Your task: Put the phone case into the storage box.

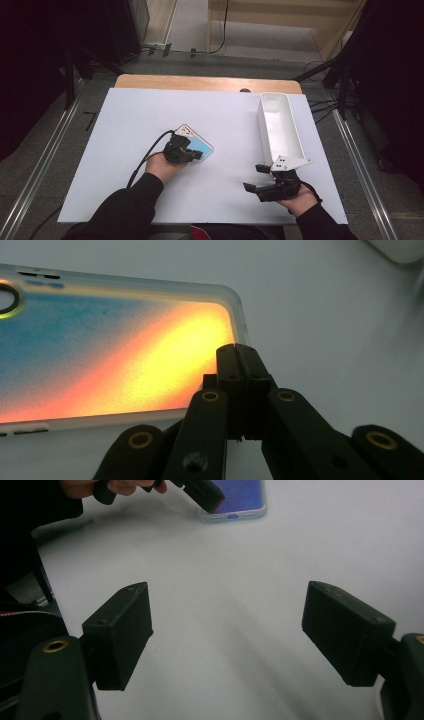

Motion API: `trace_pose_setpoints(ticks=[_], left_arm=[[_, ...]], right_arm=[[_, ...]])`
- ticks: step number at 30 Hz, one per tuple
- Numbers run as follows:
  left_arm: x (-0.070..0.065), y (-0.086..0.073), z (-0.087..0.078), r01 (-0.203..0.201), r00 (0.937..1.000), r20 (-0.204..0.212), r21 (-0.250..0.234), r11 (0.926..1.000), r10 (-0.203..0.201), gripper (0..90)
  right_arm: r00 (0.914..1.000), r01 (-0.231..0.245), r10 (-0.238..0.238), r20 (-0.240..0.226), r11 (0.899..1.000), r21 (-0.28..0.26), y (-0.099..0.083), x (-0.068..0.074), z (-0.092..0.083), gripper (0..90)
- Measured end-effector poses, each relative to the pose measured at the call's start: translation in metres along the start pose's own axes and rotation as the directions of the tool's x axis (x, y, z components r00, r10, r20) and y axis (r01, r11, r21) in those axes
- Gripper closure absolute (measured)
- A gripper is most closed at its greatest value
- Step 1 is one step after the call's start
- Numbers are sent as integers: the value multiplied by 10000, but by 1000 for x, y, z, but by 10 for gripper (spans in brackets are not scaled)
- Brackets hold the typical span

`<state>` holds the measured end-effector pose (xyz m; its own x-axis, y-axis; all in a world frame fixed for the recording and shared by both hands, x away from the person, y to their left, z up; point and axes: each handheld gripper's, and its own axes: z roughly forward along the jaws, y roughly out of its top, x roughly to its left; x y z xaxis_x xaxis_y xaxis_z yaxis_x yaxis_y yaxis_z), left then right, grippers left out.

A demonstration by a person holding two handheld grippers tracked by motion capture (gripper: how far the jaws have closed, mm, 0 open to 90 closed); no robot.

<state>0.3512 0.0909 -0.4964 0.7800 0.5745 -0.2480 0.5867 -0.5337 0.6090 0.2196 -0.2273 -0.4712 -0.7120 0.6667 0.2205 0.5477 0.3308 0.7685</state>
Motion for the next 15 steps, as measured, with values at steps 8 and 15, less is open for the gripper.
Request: trace_pose_setpoints(ticks=[8,15], left_arm=[[3,-3,-2,72,10000,-53,46,10000,-72,889],[6,-5,-6,205,9997,-132,74,9998,-204,889]], right_arm=[[10000,20,-20,-54,10000,33,1,0,1,188],[9999,86,-86,-129,10000,13,3,1,3,189]])
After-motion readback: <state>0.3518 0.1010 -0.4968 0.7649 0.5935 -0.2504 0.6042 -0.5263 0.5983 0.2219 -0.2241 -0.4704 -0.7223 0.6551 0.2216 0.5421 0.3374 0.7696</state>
